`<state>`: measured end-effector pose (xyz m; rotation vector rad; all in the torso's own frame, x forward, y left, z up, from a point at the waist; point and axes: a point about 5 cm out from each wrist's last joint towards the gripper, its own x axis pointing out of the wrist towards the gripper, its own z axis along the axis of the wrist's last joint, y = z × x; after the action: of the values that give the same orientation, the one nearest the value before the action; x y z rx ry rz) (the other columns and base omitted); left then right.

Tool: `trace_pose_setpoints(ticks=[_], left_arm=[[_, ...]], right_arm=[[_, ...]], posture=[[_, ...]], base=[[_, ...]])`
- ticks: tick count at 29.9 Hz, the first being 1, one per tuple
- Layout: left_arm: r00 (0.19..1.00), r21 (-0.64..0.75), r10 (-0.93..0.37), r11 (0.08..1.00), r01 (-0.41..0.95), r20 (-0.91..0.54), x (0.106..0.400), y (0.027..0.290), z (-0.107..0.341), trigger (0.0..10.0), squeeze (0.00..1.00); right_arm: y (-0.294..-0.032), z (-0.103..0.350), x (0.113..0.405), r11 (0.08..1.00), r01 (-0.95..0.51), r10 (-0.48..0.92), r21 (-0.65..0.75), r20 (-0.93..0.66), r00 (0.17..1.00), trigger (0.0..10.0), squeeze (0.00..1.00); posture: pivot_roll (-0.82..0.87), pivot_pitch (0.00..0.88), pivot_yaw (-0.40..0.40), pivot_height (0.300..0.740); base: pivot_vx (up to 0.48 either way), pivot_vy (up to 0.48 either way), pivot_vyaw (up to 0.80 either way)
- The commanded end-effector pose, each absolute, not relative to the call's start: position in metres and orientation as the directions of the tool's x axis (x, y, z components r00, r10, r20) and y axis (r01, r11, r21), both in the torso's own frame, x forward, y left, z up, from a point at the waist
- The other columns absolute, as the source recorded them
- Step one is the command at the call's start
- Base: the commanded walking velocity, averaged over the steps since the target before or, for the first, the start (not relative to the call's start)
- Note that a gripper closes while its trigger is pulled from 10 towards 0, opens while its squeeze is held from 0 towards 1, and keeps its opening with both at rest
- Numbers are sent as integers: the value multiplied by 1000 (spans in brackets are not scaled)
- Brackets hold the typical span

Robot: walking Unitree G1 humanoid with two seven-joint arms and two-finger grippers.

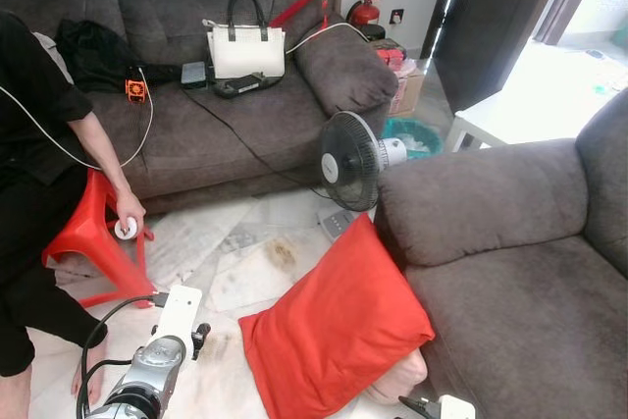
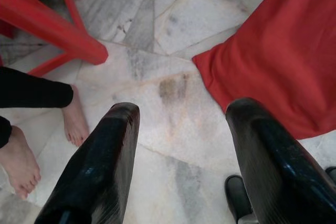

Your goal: Move the pillow to the sofa from floor

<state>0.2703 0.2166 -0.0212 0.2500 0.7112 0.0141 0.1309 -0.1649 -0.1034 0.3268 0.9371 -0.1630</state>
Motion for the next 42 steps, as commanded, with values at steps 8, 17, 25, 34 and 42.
trace_pose_setpoints(ticks=[8,17,25,34,42], left_arm=[[751,241,92,966,91,-654,269,216,-23,10000,0],[753,236,93,968,85,-651,268,216,-23,10000,0],[789,245,100,967,66,-606,270,216,-20,10000,0],[792,247,100,967,65,-602,270,216,-20,10000,0],[793,247,100,967,65,-601,270,216,-20,10000,0]], right_arm=[[-174,-105,123,938,290,-11,191,-819,574,10000,0],[-173,-103,129,938,286,-13,195,-805,593,10000,0],[-172,-102,132,938,286,-14,197,-801,599,10000,0],[-172,-102,132,938,286,-15,197,-801,599,10000,0],[-172,-102,132,938,287,-15,197,-801,599,10000,0]], posture=[[88,16,-27,740],[89,16,-26,740],[88,16,-25,740],[88,16,-25,740],[88,16,-25,740]], base=[[0,0,-500],[0,0,-174],[0,0,0],[0,0,0],[0,0,0]])
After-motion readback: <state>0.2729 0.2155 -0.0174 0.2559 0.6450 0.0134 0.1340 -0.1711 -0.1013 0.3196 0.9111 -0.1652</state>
